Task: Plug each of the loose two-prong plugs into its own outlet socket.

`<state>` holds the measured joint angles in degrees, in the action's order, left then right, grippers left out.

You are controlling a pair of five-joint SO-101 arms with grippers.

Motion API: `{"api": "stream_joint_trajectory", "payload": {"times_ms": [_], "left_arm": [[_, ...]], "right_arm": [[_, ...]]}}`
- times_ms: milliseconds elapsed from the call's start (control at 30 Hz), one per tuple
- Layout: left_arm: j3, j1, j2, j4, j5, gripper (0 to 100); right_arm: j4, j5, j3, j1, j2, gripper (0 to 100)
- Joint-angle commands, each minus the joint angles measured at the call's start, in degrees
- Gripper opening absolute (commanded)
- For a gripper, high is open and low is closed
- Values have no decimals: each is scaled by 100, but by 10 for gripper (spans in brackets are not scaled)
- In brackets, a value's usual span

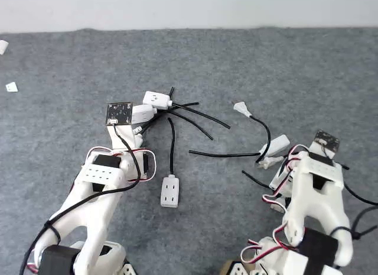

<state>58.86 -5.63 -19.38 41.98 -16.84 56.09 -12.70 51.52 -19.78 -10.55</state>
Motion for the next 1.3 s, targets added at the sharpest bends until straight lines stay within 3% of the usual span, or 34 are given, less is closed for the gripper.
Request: {"api": "stream_joint_trajectory", "payload": {"times_ms": [0,100,333,800,1000,1133,1267], "left_arm": [[-215,18,0,-9,220,30],[-215,9,0,-9,220,29],[-215,-9,0,-9,229,29],[-224,26,0,44,229,29],[-242,26,0,149,229,29],[-259,26,0,255,229,29],[-259,26,0,273,229,29]], "right_arm": [[13,-35,-255,-40,48,67],[-13,97,-255,-48,48,8],[286,695,-360,-189,-233,7],[1279,1108,-193,567,-4092,9],[1640,1257,-1521,576,-4743,8],[2009,1600,-2892,558,-4497,8],[2000,1486,-3859,558,-3969,8]]}}
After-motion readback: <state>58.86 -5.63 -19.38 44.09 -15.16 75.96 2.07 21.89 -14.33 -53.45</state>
